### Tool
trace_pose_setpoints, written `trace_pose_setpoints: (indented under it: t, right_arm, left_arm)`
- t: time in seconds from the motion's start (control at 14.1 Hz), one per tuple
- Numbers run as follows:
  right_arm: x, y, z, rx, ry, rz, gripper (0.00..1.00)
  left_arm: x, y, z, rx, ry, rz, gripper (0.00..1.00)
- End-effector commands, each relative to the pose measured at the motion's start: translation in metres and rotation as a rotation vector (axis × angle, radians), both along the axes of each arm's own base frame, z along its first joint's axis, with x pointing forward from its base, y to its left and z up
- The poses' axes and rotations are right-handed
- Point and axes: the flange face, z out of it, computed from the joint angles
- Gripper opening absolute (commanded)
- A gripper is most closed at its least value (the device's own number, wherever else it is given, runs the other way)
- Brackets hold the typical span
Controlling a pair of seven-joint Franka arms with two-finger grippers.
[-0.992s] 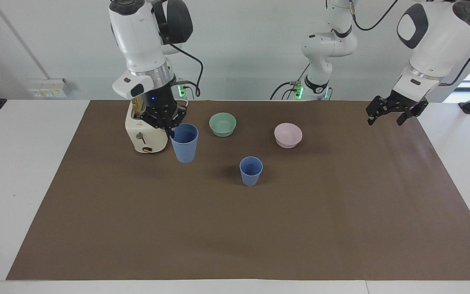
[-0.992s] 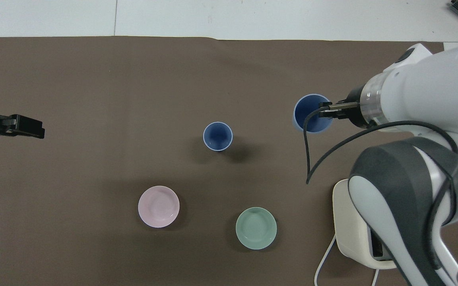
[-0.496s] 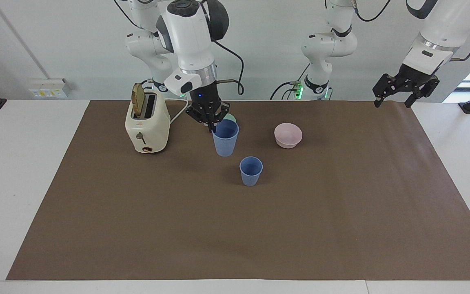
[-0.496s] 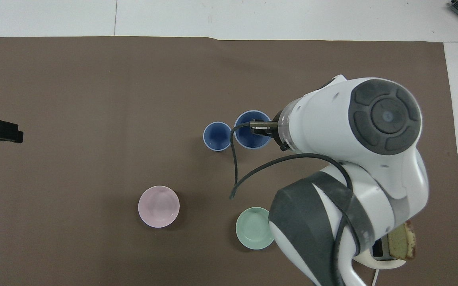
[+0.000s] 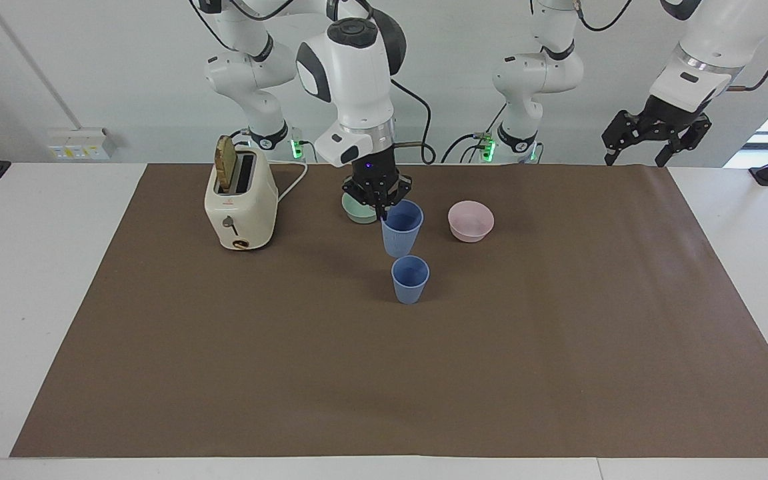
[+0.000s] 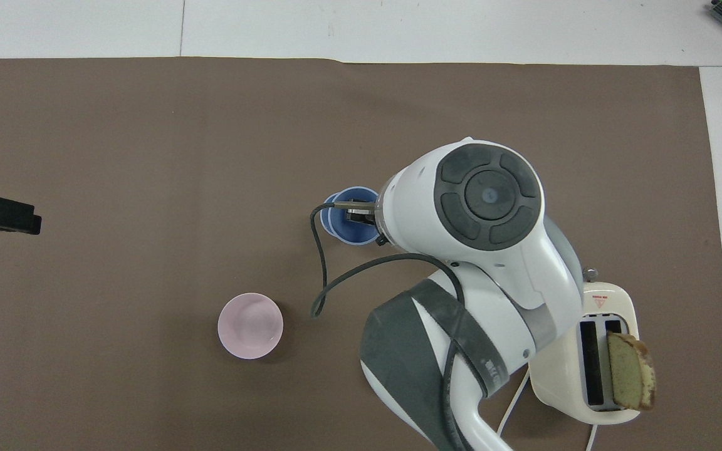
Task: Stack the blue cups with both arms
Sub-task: 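Open the right gripper to release the stacked cup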
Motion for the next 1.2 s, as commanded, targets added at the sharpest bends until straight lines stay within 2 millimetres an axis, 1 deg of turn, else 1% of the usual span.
trace_pose_setpoints:
  t: [0.0, 0.07, 0.14, 0.21, 0.28, 0.43, 0.57, 0.71, 0.85, 0.92, 1.13]
  right_arm:
    - [0.009, 0.013, -0.013, 0.009, -0.012, -0.023, 0.00]
    - [0.009, 0.020, -0.023, -0.005, -0.008, -0.019, 0.00]
    - [0.019, 0.015, -0.030, -0.009, -0.008, -0.027, 0.00]
    - [0.030, 0.007, -0.026, 0.001, -0.022, -0.043, 0.00]
    - [0.034, 0.008, -0.028, 0.006, -0.019, -0.047, 0.00]
    - [0.035, 0.012, -0.036, 0.009, -0.010, -0.046, 0.00]
    - [0.037, 0.011, -0.035, 0.027, -0.016, -0.050, 0.00]
    - [0.035, 0.017, -0.040, 0.028, -0.012, -0.043, 0.00]
    - [0.035, 0.018, -0.039, 0.034, -0.015, -0.041, 0.00]
    - [0.035, 0.018, -0.044, 0.032, -0.011, -0.039, 0.00]
    - [0.036, 0.020, -0.049, 0.034, -0.014, -0.034, 0.00]
  left_arm:
    - [-0.009, 0.001, -0.001, 0.000, 0.017, -0.012, 1.00]
    - [-0.012, 0.002, 0.001, 0.000, 0.014, -0.010, 1.00]
    - [-0.012, 0.002, 0.001, 0.000, 0.016, -0.007, 1.00]
    - [-0.012, 0.001, 0.000, 0.001, 0.020, -0.012, 1.00]
    - [-0.012, 0.001, 0.000, 0.001, 0.022, -0.013, 1.00]
    - [-0.012, 0.002, 0.001, 0.001, 0.020, -0.012, 1.00]
    - [-0.012, 0.005, 0.001, 0.001, 0.021, -0.004, 1.00]
    - [-0.010, 0.008, 0.002, -0.002, 0.014, -0.001, 1.00]
    - [-0.010, 0.012, 0.002, -0.002, 0.014, 0.006, 1.00]
    - [-0.010, 0.014, 0.002, -0.003, 0.014, 0.011, 1.00]
    - [-0.010, 0.013, 0.002, -0.003, 0.014, 0.009, 1.00]
